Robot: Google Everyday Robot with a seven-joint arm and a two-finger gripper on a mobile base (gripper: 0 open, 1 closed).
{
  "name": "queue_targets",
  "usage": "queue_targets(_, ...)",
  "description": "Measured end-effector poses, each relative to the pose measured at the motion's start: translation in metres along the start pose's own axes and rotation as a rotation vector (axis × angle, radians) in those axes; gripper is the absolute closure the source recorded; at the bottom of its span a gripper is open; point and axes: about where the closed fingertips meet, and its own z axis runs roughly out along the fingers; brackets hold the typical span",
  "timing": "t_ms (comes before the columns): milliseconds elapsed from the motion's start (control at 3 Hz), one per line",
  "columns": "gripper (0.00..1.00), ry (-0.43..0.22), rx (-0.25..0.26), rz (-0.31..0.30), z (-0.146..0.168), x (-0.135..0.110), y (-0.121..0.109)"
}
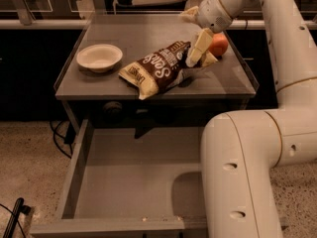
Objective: Pick brown chip bag from top drawer and place on counter
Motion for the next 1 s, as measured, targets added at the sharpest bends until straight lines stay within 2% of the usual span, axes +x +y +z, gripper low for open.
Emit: queue_targets(1000, 0.0, 0.001, -0.004, -0.002, 0.0003, 0.0002, 0.0008)
